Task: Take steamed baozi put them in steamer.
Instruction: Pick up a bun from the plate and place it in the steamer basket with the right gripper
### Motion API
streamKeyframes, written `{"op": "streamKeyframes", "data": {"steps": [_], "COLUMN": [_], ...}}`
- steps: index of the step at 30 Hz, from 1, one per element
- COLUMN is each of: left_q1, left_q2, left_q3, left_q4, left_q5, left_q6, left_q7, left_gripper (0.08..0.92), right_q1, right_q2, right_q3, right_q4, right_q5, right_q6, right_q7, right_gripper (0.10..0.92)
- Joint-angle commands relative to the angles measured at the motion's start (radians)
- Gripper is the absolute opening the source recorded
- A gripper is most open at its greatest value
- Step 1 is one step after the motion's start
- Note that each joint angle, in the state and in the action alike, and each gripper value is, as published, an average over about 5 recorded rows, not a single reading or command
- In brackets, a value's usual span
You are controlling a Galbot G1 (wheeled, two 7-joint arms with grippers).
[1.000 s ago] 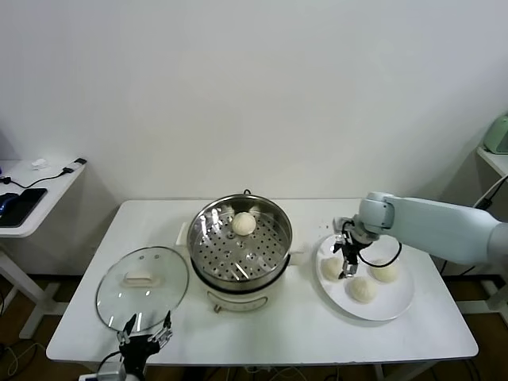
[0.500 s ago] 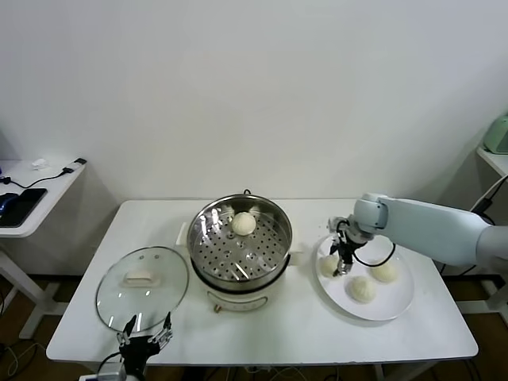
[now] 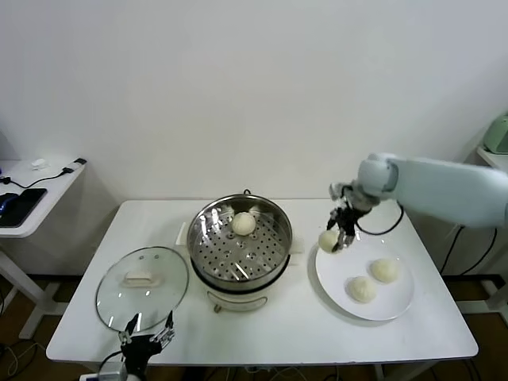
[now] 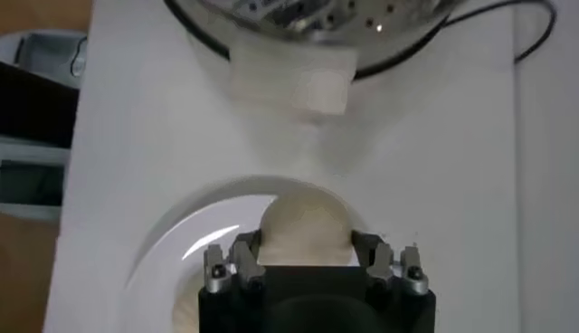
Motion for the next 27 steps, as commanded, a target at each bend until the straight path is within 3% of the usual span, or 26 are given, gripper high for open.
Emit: {"op": "streamKeyframes", "data": {"steps": [1,12,27], "left_q1": [0.001,-0.001,-0.006], "left_q2": [0.001,0.002,0.013], "left_q3": [0.003,0.005,0.009], "left_q4": [-0.016,-0.025,-0.013], "left_q5": [0.001,-0.003,-0.005], "left_q6": [0.004,0.006,0.007], "left_q7": [0.001,0.003,0.017], "left_gripper": [0.823,0.823,0.823], "right_q1": [0.342,0.176,-0.189], "right_q2": [0.11,0.456,0.645], "right_q3": [-0.107,0.058,0.075], "right_q4": [0.096,0.061,-0.262], "right_q5": [0.25,0.448,0.298], "right_q6": [-0.015,-0.18,-0.226], "right_q7": [-0.053,0.141,0.246], "right_gripper": [0.679,0.679,0.679]}}
